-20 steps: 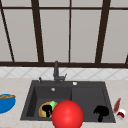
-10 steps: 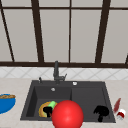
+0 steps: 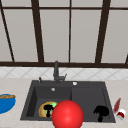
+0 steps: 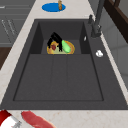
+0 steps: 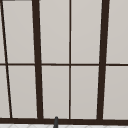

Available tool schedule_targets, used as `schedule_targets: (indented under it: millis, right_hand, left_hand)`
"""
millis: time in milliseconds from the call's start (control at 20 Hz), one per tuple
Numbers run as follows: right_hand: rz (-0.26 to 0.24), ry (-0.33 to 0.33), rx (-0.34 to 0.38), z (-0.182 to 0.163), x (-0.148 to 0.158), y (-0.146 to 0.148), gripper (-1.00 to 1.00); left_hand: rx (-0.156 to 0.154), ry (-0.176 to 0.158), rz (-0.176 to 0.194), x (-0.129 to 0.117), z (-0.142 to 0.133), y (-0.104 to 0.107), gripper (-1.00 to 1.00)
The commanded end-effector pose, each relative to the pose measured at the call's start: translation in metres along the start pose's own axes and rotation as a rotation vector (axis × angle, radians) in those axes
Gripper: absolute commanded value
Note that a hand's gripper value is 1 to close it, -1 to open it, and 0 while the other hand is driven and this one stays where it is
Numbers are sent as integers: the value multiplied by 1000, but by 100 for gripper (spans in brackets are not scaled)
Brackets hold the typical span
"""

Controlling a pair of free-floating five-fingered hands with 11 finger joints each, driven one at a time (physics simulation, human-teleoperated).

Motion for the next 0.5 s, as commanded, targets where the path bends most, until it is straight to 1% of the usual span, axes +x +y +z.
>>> schedule_targets:
  millis: [0, 50, 100, 150, 200, 250, 300, 350, 450]
  right_hand:
    - [0, 0, 0, 0, 0, 0, 0]
    - [0, 0, 0, 0, 0, 0, 0]
    - [0, 0, 0, 0, 0, 0, 0]
    - [0, 0, 0, 0, 0, 0, 0]
    - [0, 0, 0, 0, 0, 0, 0]
    - [0, 0, 0, 0, 0, 0, 0]
    - [0, 0, 0, 0, 0, 0, 0]
    - [0, 0, 0, 0, 0, 0, 0]
    - [0, 0, 0, 0, 0, 0, 0]
  left_hand:
    - [-11, 3, 2, -2, -4, -1, -100]
    - [-17, -13, -13, 0, -1, -1, -100]
    - [-18, -18, -1, 1, 4, 0, -100]
    - [-25, -42, 6, 1, 4, 0, -100]
    - [-20, -33, 8, 1, 3, 0, -100]
    - [-14, -33, 8, 2, 5, 0, -100]
    - [-23, -26, 5, 3, 6, 0, -100]
    - [-13, -14, 16, 4, 5, -1, -100]
    - [-17, -18, 14, 7, 5, 0, -100]
